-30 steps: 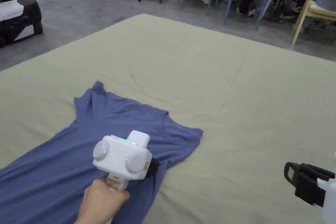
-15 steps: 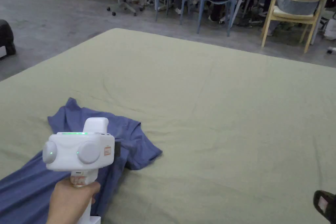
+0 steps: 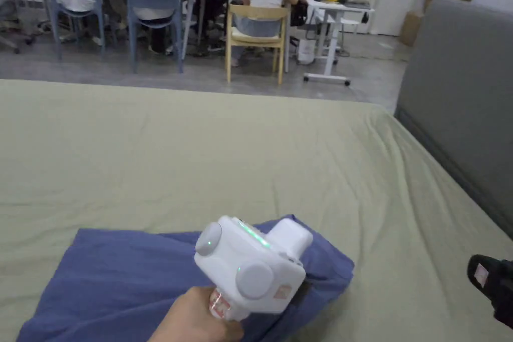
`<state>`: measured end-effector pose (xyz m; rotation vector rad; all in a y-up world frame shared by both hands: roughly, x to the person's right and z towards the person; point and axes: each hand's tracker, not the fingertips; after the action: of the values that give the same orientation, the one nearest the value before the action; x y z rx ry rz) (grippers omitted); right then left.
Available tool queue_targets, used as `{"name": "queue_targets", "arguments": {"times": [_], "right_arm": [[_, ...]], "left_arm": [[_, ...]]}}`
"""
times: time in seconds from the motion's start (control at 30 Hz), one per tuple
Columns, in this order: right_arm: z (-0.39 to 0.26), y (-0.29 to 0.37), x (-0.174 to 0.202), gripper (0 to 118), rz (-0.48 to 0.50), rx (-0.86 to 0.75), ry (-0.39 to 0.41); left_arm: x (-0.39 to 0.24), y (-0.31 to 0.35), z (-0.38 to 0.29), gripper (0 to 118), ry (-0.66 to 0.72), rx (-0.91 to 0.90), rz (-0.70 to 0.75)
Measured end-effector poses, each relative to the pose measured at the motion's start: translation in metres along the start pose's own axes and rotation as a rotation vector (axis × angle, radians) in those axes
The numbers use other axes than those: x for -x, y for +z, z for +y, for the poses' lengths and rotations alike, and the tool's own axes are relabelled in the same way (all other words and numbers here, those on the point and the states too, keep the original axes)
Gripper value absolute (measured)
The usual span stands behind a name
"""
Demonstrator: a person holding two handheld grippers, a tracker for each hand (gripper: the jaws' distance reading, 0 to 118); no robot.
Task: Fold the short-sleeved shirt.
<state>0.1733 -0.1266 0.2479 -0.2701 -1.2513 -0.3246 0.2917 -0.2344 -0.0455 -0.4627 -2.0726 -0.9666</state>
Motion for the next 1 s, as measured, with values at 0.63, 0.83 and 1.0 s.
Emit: {"name": "queue_targets", "arguments": {"times": [0.63,0.83,1.0], "right_arm": [[-0.054,-0.047,-0.016,3,0.059,0.127,-0.132],[-0.054,-0.044,-0.001,3,0.089,0.127,-0.106],[-0.064,-0.050,0.017,3,0.105,0.155,-0.091]], "left_arm": [[-0.061,-0.053,-0.082,92,0.312,0.231,-0.351],[0.010,0.101,-0.146,90,0.478,-0.061,-0.023],[0.057,0.174,-0.187,0,0.610,-0.122,0.251]]}}
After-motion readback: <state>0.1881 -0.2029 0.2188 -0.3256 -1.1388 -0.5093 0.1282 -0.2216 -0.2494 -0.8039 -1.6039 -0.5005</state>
